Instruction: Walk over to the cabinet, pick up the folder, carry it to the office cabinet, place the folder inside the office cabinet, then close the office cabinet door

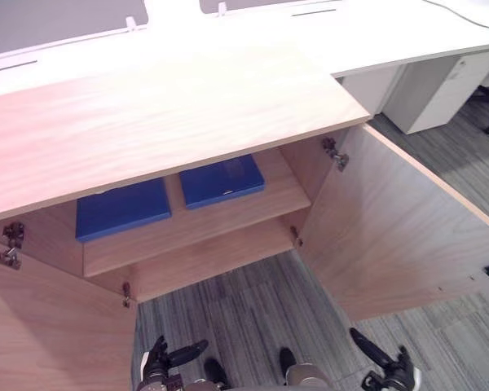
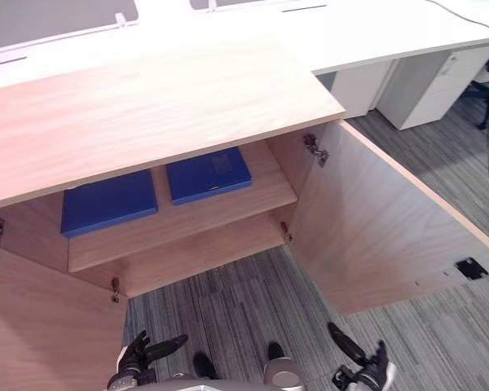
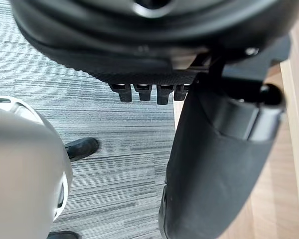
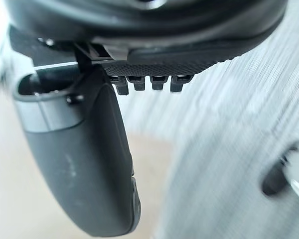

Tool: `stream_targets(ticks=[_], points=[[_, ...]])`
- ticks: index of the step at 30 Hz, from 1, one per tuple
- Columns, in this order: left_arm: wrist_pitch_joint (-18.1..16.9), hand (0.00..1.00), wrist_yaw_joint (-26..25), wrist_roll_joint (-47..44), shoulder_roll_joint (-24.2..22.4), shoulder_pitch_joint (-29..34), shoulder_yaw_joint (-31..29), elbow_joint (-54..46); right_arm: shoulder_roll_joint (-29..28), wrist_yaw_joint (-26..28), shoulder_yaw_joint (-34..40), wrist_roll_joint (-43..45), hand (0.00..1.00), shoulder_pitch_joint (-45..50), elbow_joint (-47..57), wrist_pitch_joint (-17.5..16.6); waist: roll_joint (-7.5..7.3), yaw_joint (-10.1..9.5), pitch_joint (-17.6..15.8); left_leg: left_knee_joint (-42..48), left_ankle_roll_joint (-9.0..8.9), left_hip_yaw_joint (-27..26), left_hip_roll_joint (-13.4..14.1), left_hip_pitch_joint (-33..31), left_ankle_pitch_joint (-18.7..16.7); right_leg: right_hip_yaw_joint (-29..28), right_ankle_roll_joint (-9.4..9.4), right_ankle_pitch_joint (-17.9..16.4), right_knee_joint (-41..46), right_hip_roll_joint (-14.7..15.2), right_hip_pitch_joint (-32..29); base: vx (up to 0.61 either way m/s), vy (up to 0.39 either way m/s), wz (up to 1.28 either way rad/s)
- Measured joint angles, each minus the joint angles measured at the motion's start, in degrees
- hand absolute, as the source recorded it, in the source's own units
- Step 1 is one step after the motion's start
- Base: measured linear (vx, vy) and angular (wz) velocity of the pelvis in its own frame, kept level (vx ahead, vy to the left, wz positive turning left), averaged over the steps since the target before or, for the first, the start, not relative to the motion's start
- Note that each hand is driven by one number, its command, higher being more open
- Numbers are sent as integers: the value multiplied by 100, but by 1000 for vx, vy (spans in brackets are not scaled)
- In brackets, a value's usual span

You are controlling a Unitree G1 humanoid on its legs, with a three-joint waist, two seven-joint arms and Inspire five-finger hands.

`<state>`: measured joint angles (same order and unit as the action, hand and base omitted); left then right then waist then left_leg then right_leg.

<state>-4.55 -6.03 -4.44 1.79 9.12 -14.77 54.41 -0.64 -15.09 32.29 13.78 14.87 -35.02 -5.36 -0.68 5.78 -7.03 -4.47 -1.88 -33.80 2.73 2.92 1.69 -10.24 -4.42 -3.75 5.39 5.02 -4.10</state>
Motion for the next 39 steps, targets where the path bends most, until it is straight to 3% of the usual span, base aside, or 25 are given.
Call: stream_targets(ticks=[6,9,13,17,23,26,30,32,35,39], points=[[3,100,65,97,114,93,145,7,641,-11,372,26,100,-361,353,8,19,115,70,-52,9,-309,-79,65,-64,-319,61,73,-63,-3,-115,-17,-7,-35],[-24,100,170,168,335,116,335,36,1276,164,314,-6,100,-940,227,9,41,122,60,-10,6,-539,-119,64,-138,-566,-109,256,-213,-16,-171,40,-20,-45],[-86,100,256,228,463,136,406,95,2390,378,-58,-90,100,-1764,-80,3,228,80,-51,315,157,-447,-79,17,-354,-801,-165,349,-324,-5,-189,79,-67,-37],[-181,100,291,232,444,117,563,113,2931,457,-497,-176,100,-2364,-347,-57,456,47,-163,505,152,-219,-31,-102,-540,-812,-246,448,-338,-20,-292,77,-89,-24],[-210,100,347,235,403,107,856,106,2960,491,-1031,-155,100,-2404,-398,-49,588,13,-196,568,138,-75,4,-151,-622,-735,-279,486,-338,0,-317,5,-76,1],[-207,100,344,240,361,105,867,105,2857,452,-1081,-173,100,-1928,372,-33,611,44,-184,591,135,-18,-7,-209,-624,-712,-278,496,-333,11,-368,-42,-72,2],[-188,100,332,342,320,119,834,146,2258,471,-1217,-416,100,-958,2250,-38,599,217,-192,631,118,-78,21,-230,-637,-828,-295,540,-343,-27,-429,-56,-76,-18],[-192,100,335,401,283,98,831,121,1804,553,-1512,-614,100,-351,3323,-98,565,335,-213,658,106,-198,40,-226,-645,-962,-299,620,-387,-43,-467,-93,-80,-33],[-197,100,340,542,199,38,835,111,1459,768,-2011,-720,100,424,4114,-208,494,411,-246,673,60,-247,54,-194,-675,-1069,-297,692,-424,-64,-456,-91,-76,-22],[-197,100,365,574,239,0,855,135,1616,1300,-2790,-471,100,1294,4679,-276,325,470,-257,682,44,-276,59,-130,-675,-1206,-293,741,-425,-120,-457,-77,-74,-25]])
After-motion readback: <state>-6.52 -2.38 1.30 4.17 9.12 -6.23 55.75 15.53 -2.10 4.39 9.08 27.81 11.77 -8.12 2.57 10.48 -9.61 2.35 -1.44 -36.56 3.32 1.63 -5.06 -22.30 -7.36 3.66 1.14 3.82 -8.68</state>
